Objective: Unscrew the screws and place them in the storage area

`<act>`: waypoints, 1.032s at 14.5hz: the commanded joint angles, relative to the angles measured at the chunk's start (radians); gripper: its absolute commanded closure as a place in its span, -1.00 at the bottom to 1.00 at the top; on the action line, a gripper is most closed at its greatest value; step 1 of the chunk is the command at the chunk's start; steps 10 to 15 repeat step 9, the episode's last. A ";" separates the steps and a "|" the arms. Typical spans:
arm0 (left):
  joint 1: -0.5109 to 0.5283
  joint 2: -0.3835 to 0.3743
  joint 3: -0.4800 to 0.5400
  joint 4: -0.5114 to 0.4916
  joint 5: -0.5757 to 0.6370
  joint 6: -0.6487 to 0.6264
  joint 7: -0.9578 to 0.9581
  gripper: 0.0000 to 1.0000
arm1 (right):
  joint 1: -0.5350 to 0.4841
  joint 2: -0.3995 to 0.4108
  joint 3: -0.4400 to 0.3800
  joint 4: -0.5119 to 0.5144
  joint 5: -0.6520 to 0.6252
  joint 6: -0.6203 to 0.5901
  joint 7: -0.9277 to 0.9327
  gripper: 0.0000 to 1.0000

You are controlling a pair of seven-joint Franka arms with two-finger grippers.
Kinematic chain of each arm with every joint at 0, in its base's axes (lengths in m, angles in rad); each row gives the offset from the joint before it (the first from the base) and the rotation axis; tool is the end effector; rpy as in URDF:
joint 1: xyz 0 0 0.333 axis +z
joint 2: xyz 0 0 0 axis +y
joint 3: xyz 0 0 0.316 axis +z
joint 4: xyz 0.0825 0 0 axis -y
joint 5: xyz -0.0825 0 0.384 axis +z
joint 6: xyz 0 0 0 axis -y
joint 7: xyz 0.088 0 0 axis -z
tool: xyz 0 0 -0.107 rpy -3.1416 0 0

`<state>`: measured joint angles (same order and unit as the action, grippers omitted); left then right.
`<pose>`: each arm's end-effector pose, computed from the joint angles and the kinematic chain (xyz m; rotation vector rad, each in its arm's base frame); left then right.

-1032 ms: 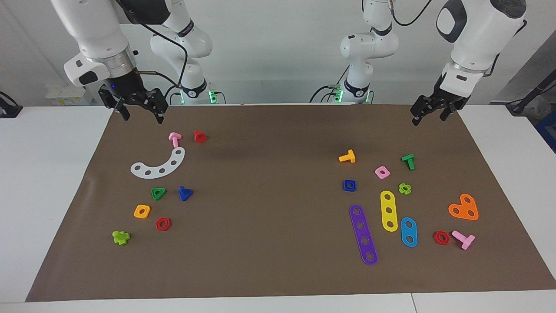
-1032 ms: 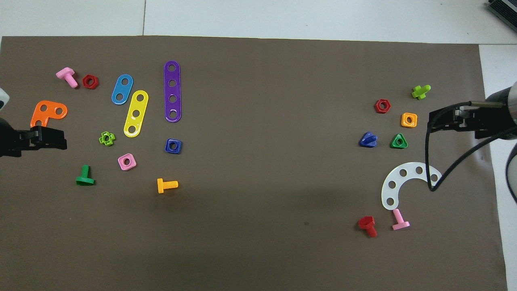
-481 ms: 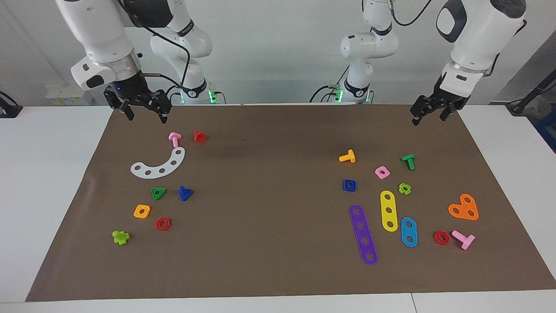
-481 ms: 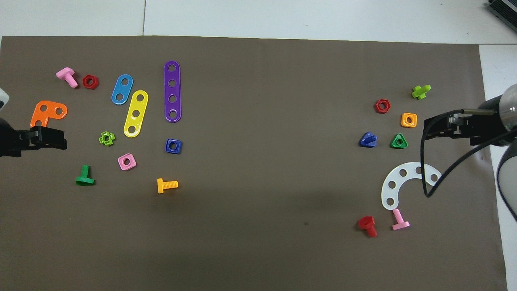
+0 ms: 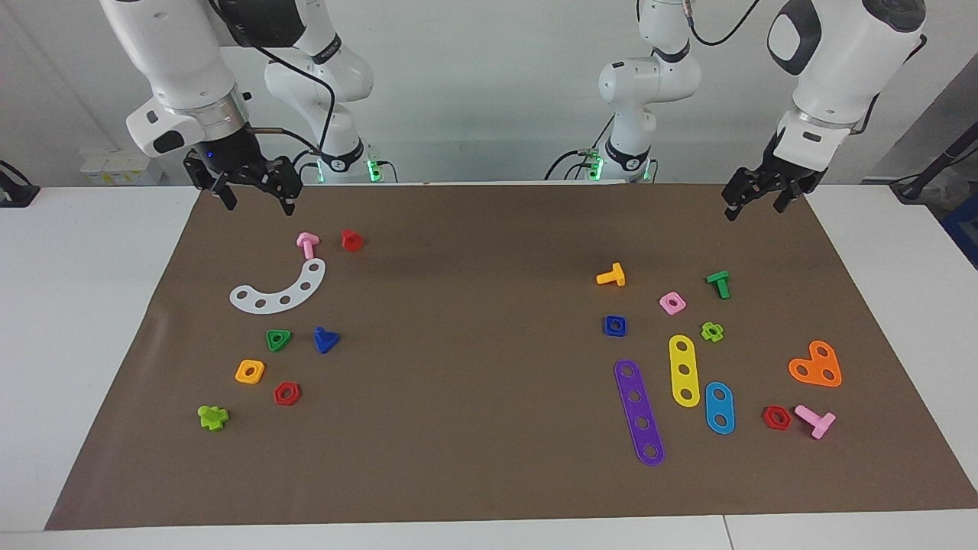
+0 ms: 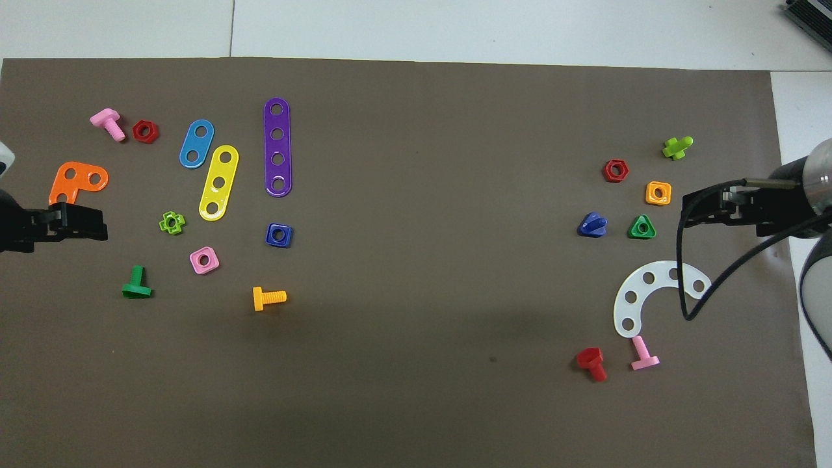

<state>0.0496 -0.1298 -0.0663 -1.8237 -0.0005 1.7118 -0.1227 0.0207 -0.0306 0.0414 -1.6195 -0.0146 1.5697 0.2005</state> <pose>0.5220 -0.0106 0.5862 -3.1302 -0.1669 -0.0284 0.5432 0.0326 0.6182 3.1158 -0.2158 -0.0265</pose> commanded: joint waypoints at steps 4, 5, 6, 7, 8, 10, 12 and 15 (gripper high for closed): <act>0.009 -0.025 -0.003 -0.019 -0.016 -0.011 -0.006 -1.00 | -0.002 -0.026 0.008 -0.028 0.004 0.010 0.033 -1.00; 0.009 -0.025 -0.001 -0.019 -0.016 -0.011 -0.006 -1.00 | -0.004 -0.028 0.008 -0.028 0.004 0.009 0.033 -1.00; 0.009 -0.025 -0.001 -0.019 -0.016 -0.011 -0.006 -1.00 | -0.004 -0.028 0.008 -0.028 0.004 0.007 0.033 -1.00; 0.009 -0.025 -0.001 -0.019 -0.016 -0.011 -0.006 -1.00 | -0.004 -0.028 0.008 -0.028 0.004 0.007 0.033 -1.00; 0.009 -0.025 -0.003 -0.019 -0.016 -0.011 -0.006 -1.00 | -0.004 -0.028 0.008 -0.028 0.004 0.007 0.033 -1.00; 0.009 -0.025 -0.003 -0.019 -0.016 -0.011 -0.006 -1.00 | -0.004 -0.028 0.008 -0.028 0.004 0.007 0.033 -1.00; 0.009 -0.025 -0.003 -0.019 -0.016 -0.011 -0.006 -1.00 | -0.004 -0.028 0.008 -0.028 0.004 0.007 0.033 -1.00; 0.009 -0.025 -0.003 -0.019 -0.016 -0.011 -0.006 -1.00 | -0.004 -0.028 0.008 -0.028 0.004 0.007 0.033 -1.00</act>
